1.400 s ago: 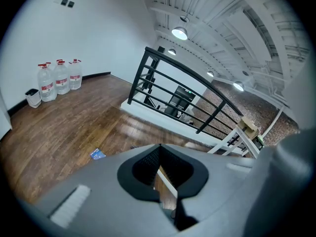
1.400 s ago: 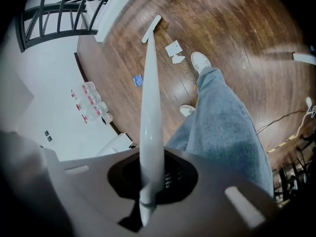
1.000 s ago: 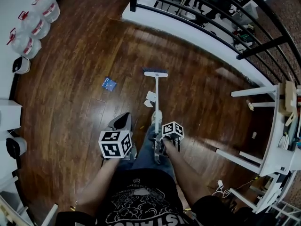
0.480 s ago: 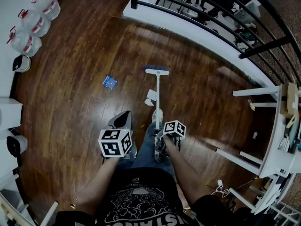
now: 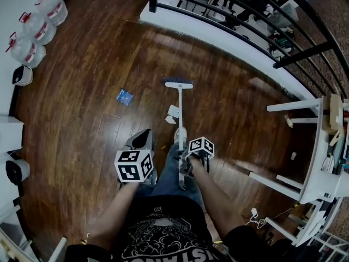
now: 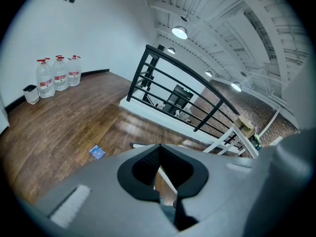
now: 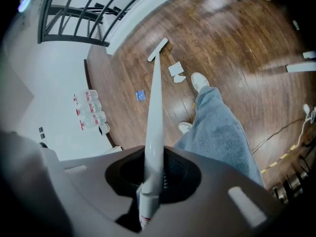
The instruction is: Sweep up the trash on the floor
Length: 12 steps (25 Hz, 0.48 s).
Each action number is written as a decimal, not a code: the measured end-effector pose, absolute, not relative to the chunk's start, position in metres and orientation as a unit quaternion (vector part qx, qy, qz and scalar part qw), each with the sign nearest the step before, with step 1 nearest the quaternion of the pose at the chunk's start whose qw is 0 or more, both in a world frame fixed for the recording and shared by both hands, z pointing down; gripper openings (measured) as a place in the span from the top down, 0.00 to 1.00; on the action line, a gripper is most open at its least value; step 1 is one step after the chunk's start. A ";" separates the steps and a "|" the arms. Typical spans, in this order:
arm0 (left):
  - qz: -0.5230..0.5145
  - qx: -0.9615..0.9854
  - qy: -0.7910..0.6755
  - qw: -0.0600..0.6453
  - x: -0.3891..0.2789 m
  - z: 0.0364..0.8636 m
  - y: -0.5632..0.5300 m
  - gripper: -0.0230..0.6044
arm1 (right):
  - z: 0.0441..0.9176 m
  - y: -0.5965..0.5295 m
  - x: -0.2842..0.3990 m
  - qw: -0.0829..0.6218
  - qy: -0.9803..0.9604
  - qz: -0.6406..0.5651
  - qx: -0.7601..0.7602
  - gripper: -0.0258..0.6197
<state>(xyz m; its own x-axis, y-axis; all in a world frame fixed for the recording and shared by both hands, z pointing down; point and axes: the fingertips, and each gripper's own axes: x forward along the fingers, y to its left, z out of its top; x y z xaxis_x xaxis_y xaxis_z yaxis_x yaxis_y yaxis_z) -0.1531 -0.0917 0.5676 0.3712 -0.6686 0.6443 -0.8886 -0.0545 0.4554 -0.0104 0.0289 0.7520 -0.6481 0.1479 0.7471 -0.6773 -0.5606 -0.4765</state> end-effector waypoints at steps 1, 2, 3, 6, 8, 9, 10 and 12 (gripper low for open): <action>0.130 0.717 -0.543 0.418 -0.153 0.567 -0.089 0.96 | 0.752 0.034 -0.011 0.253 -0.386 0.822 0.333 0.90; 0.129 0.719 -0.540 0.418 -0.153 0.566 -0.085 0.96 | 0.752 0.039 -0.012 0.253 -0.380 0.825 0.333 0.90; 0.128 0.721 -0.538 0.417 -0.154 0.565 -0.081 0.96 | 0.752 0.044 -0.015 0.250 -0.377 0.828 0.332 0.90; 0.128 0.723 -0.536 0.418 -0.163 0.565 -0.067 0.96 | 0.750 0.063 -0.024 0.239 -0.371 0.835 0.329 0.90; 0.131 0.721 -0.535 0.422 -0.170 0.568 -0.056 0.96 | 0.751 0.081 -0.030 0.238 -0.367 0.837 0.328 0.90; 0.133 0.719 -0.534 0.424 -0.173 0.569 -0.050 0.96 | 0.751 0.090 -0.032 0.238 -0.365 0.839 0.326 0.90; 0.134 0.718 -0.534 0.426 -0.175 0.571 -0.045 0.96 | 0.749 0.097 -0.035 0.237 -0.363 0.841 0.324 0.90; 0.137 0.716 -0.533 0.429 -0.177 0.573 -0.036 0.96 | 0.744 0.111 -0.038 0.236 -0.361 0.844 0.319 0.90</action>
